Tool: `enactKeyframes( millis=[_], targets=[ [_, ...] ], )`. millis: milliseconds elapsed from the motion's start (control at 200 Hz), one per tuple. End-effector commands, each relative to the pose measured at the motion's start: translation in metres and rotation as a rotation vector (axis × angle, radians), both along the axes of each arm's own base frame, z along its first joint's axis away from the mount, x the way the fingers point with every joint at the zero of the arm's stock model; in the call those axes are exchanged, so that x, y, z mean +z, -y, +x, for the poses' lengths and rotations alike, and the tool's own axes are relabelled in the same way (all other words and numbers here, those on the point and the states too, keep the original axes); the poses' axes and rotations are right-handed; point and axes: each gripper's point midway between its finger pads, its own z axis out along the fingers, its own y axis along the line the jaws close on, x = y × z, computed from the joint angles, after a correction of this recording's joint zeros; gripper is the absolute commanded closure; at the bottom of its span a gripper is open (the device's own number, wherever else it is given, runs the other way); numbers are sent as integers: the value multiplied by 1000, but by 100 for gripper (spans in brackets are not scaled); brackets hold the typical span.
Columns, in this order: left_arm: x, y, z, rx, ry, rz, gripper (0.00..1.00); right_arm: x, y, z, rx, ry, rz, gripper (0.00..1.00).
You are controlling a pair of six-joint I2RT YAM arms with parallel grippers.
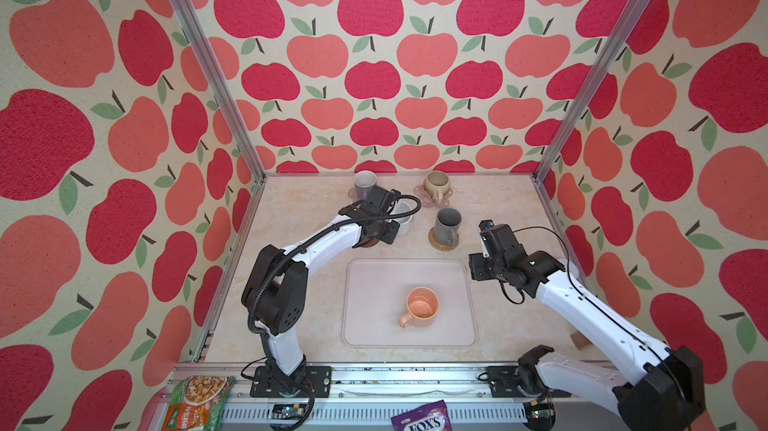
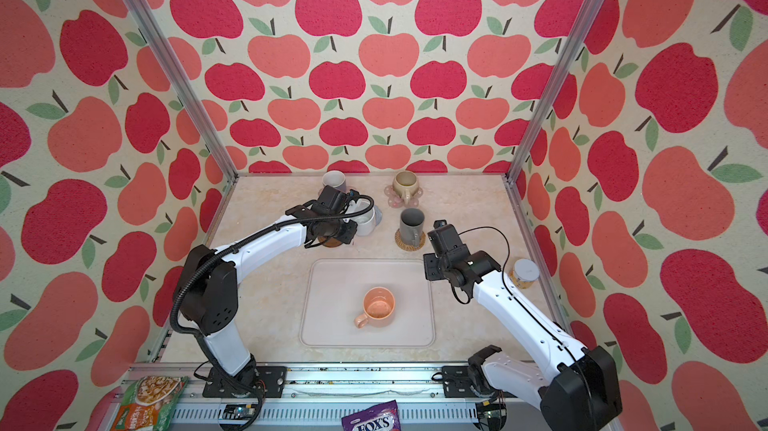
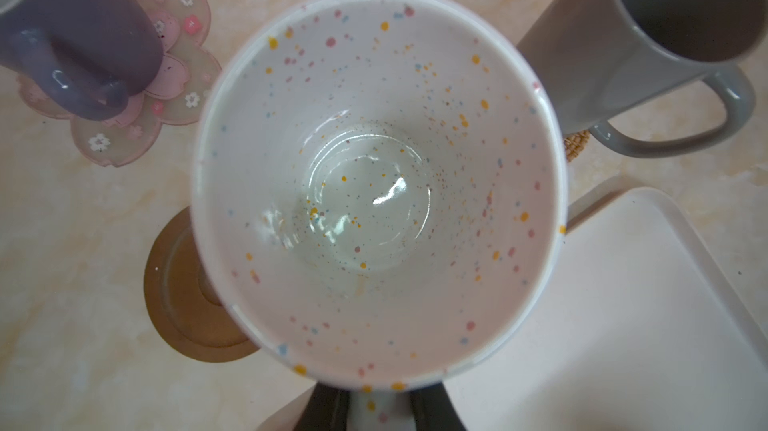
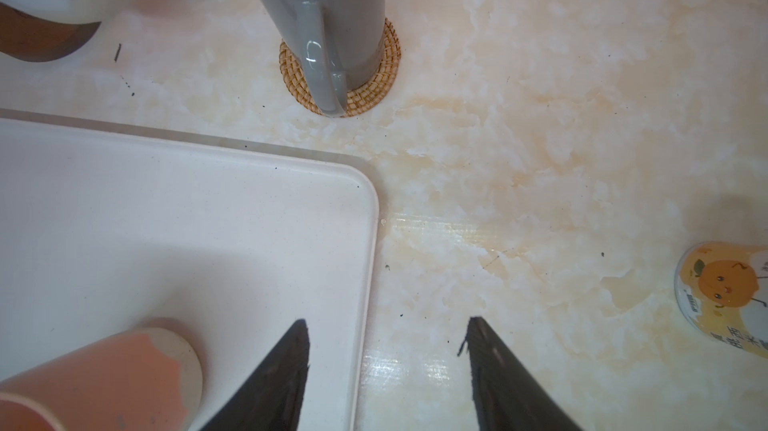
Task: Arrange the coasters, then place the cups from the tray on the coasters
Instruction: 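Grasp the white speckled mug with the left gripper and lift it, then carry the white speckled mug to the grey knit coaster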
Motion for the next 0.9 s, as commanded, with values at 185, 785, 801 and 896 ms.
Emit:
enactKeyframes(
  millis=[185,785,801,896],
  targets=[
    [13,22,68,9,118,-24,100,25,4,2,0,63,16,36],
    [11,24,117,44,146,-40,100,19,1,0,3,35,26,37],
    [11,24,117,45,144,-42,100,19,1,0,3,35,27,37],
    [6,26,120,41,133,-47,100,19,0,1,5,35,29,37]
  ],
)
